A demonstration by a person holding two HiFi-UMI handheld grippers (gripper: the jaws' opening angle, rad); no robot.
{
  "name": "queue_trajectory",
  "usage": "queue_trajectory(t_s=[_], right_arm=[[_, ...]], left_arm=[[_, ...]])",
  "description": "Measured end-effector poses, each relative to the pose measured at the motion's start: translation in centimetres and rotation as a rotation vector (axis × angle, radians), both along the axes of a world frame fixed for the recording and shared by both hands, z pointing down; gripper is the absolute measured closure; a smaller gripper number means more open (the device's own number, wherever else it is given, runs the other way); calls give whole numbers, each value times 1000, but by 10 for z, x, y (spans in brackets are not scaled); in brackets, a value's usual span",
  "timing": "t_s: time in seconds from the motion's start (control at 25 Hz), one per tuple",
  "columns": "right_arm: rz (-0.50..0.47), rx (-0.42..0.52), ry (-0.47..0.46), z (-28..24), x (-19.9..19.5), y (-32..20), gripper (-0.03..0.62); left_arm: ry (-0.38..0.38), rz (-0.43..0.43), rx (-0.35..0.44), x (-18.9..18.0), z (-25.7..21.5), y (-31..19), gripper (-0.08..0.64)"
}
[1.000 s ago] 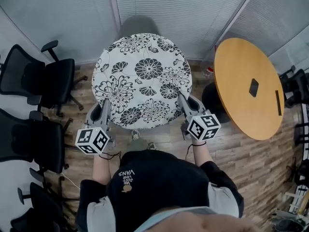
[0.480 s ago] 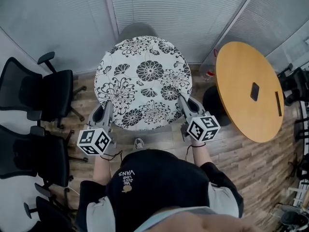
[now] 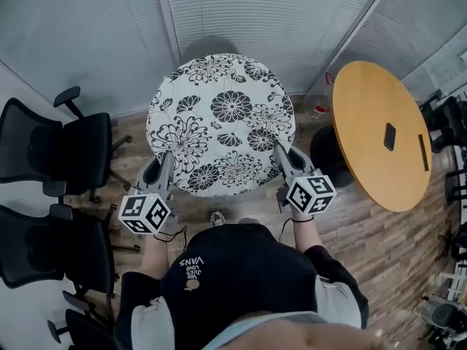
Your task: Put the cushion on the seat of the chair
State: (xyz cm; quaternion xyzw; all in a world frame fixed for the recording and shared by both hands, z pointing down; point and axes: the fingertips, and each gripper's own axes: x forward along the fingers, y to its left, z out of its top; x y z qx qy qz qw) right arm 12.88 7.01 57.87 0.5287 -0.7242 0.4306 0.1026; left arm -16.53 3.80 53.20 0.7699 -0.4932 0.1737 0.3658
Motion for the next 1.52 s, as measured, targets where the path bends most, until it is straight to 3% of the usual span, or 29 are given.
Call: queue_trajectory(t_s=[0.2,0.56,1.52], right_arm=[[-13,1,-14,-4,1,-2,549],[16,34,45,-10,-11,3,549],[-17,25,24,-11,-8,1,549]], left_arm=[[-6,-8,5,3,-4,-1,500],[53,27,26,-8,9,-3,501],[35,1,18,-1,4,1,502]])
